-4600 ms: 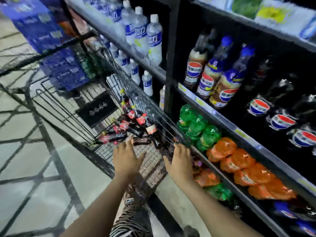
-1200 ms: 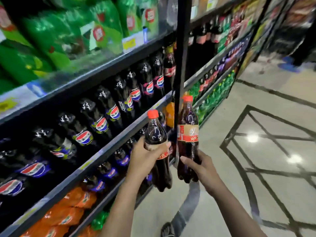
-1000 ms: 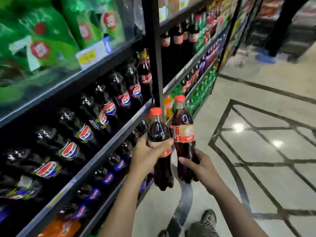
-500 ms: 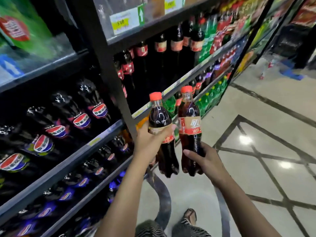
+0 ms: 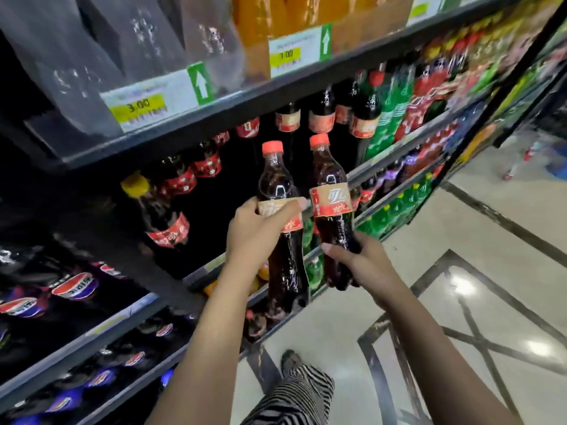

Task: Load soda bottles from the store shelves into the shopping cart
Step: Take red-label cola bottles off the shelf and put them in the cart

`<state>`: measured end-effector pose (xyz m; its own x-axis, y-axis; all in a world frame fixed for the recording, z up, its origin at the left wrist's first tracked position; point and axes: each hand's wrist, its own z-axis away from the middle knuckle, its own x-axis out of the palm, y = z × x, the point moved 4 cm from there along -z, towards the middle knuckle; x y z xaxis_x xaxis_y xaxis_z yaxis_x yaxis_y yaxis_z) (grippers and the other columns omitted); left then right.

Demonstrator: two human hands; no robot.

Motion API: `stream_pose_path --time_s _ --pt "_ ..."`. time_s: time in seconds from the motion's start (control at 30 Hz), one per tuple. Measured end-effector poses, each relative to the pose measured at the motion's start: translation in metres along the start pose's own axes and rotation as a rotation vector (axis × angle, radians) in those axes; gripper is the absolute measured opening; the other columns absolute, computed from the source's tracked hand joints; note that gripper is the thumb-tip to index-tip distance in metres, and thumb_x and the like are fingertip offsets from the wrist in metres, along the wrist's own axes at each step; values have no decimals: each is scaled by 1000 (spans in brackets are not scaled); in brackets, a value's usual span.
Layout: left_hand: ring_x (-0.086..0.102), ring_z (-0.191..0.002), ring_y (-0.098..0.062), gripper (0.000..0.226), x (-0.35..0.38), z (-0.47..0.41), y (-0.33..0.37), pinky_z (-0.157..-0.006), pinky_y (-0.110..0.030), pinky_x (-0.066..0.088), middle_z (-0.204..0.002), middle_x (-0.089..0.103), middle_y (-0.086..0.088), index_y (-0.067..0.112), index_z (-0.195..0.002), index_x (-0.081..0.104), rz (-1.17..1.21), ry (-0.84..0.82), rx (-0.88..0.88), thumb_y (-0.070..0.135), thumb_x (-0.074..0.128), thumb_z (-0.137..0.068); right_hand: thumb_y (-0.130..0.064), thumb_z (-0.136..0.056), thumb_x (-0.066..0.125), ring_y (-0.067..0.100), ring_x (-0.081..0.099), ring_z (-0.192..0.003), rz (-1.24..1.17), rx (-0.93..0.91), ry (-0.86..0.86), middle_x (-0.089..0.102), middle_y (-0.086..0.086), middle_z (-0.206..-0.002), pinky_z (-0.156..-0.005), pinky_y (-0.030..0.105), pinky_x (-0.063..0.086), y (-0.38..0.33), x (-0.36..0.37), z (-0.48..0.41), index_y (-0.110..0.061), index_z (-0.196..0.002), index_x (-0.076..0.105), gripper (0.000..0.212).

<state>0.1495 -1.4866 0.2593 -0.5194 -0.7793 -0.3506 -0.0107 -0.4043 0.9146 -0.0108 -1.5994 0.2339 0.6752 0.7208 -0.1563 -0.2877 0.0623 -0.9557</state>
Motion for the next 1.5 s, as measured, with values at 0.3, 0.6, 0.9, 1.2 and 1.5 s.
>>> stream_pose_path --time_s 0.3,0.6,0.9,1.2,1.5 --pt "64 -100 -16 82 21 -93 48 -91 -36 52 -106 69 9 28 -108 65 -11 248 -25 80 68 -45 -25 -79 75 18 68 -90 63 -64 30 72 -2 -91 -84 33 52 -39 -9 -116 -19 -93 67 17" --pt "65 -105 -17 78 38 -127 61 -87 -33 54 -112 70 4 24 -116 62 -86 458 75 70 76 -56 -38 -77 75 19 63 -99 106 -125 -52 68 0 -107 -91 38 50 -49 -3 -196 -13 -115 60 48" --pt "65 -100 -17 79 74 -128 40 -83 -37 55 -108 69 4 25 -113 59 -25 619 27 71 73 -51 -41 -62 85 22 61 -106 248 -166 -222 65 5 -115 -90 36 51 -33 -12 -242 -8 -121 55 75" --pt "60 -107 -22 91 95 -123 25 -88 -42 53 -117 61 -2 23 -124 53 -56 645 4 77 68 -52 -27 -68 84 23 59 -99 333 -315 -165 64 9 -107 -78 27 45 -34 -19 -253 -5 -110 53 57" --pt "54 -120 -20 78 98 -115 -11 -99 -41 49 -129 57 -1 19 -135 42 -129 402 -4 31 85 -71 -31 -66 86 27 57 -99 467 -360 -132 59 11 -103 -72 26 39 -13 -16 -260 -1 -107 48 63"
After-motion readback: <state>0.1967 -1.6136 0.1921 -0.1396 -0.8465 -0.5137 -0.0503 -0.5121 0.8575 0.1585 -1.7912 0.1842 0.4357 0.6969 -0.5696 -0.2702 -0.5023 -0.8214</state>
